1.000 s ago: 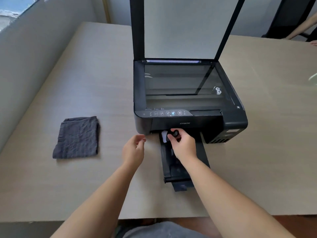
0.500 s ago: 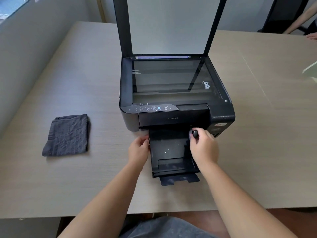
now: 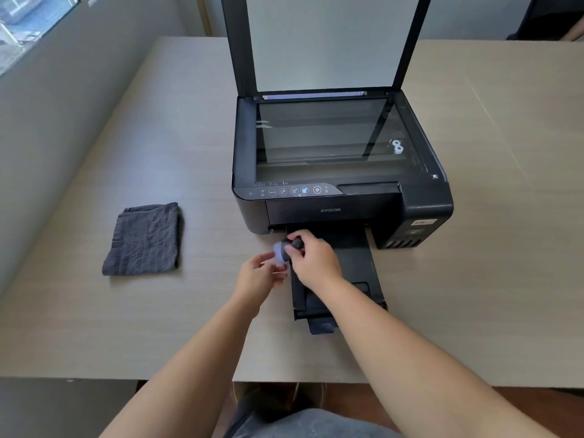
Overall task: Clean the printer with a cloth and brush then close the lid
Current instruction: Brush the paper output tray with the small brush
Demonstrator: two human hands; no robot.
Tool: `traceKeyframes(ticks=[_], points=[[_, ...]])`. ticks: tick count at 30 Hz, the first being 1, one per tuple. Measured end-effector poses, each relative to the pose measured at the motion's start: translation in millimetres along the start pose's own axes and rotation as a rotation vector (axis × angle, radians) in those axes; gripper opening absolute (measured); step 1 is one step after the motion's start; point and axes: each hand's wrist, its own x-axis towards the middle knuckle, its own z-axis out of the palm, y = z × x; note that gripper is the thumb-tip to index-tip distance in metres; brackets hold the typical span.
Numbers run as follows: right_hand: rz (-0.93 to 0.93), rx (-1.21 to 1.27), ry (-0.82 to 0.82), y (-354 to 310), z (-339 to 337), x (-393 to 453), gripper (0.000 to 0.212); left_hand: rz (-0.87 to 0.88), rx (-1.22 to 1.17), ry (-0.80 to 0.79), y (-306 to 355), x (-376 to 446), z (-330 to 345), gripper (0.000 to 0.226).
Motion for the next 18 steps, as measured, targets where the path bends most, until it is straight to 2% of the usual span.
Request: traceKeyframes(ticks=[5,10,12,15,18], points=[[0.127,0.074,0.255,54,-49,-16,0.019,-0.05,-0.021,-0.053,1,-5,4,0.022],[0.193,-0.151,0.403,69,-91,-27,0.019,-0.028,0.043,-0.096,4,-9,15,0.021],[0.109,-0.178,0.358,51,-77,-31,0.017,-0.031,0.068,-0.082,3,-7,16,0.022],[-0.02,-0.162,0.134,16,-34,-40,0.017,-0.037,0.041,-0.1,4,-6,16,0.021],[-0.039,-0.065,-0.002,-11,-9,-50,0.017,-0.065,-0.024,-0.134,8,-11,13,0.025]])
